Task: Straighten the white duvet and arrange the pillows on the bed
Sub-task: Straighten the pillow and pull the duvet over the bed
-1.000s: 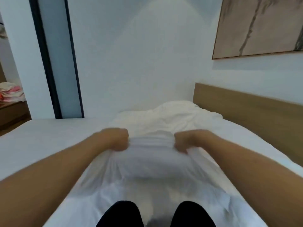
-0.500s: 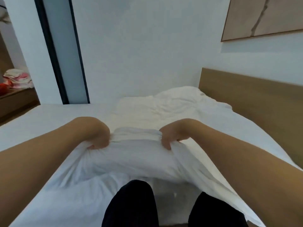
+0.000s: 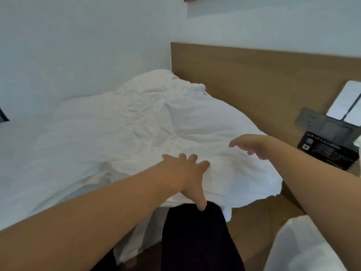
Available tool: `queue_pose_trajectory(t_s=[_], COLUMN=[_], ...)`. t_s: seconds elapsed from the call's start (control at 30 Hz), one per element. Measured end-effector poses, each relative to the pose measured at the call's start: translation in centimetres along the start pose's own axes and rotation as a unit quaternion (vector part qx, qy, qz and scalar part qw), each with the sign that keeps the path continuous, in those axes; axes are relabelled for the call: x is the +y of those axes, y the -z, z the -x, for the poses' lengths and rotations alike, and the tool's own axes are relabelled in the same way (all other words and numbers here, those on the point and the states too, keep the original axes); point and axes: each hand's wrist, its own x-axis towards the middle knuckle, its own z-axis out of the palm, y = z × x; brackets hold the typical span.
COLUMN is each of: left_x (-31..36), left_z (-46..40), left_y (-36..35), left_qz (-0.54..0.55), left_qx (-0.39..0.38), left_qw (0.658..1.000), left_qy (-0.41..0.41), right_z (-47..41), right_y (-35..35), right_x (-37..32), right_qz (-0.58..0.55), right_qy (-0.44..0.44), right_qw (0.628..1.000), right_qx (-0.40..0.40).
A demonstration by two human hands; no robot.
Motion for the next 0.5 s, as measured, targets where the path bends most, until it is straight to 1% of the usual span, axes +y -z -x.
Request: queue_pose_trajectory(t_s=[0.07, 0.13, 0.23, 0.3, 0.33, 0.4, 0.5], left_x=[2.8, 3.8, 2.2, 0.0, -1.3, -4.2, -8.7], left_z=[-2.7, -4.7, -7.2, -8.6, -9.0, -9.4, -9.5], left_y=[-1.9, -2.4, -1.8, -0.8, -0.1, 1.6, 2.9], left_qz=[-0.038, -0.065, -0.119, -0.103, -0.080, -0.025, 0.012], left_qx=[-0.010, 0.023, 0.152, 0.224, 0.251, 0.297, 0.342], left_qw=[0.999, 0.998, 0.981, 0.969, 0.964, 0.951, 0.929], left_qy=[0.000, 0.014, 0.008, 0.020, 0.038, 0.080, 0.139], right_z=[-0.4, -0.6, -1.8, -2.8, -3.5, -3.8, -4.6], right_y=[1.1, 1.5, 0.7, 0.1, -0.1, -0.4, -1.0], right_x=[4.2, 6.9, 8.6, 8.2, 7.9, 6.1, 3.3], right_qz=[-0.094, -0.186, -0.284, -0.356, -0.391, -0.446, -0.516], right_qy=[-0.054, -0.101, -0.171, -0.207, -0.220, -0.230, -0.205], right_qw=[0.994, 0.976, 0.939, 0.905, 0.888, 0.863, 0.831], right_qx=[0.016, 0.042, 0.093, 0.110, 0.099, 0.052, 0.025])
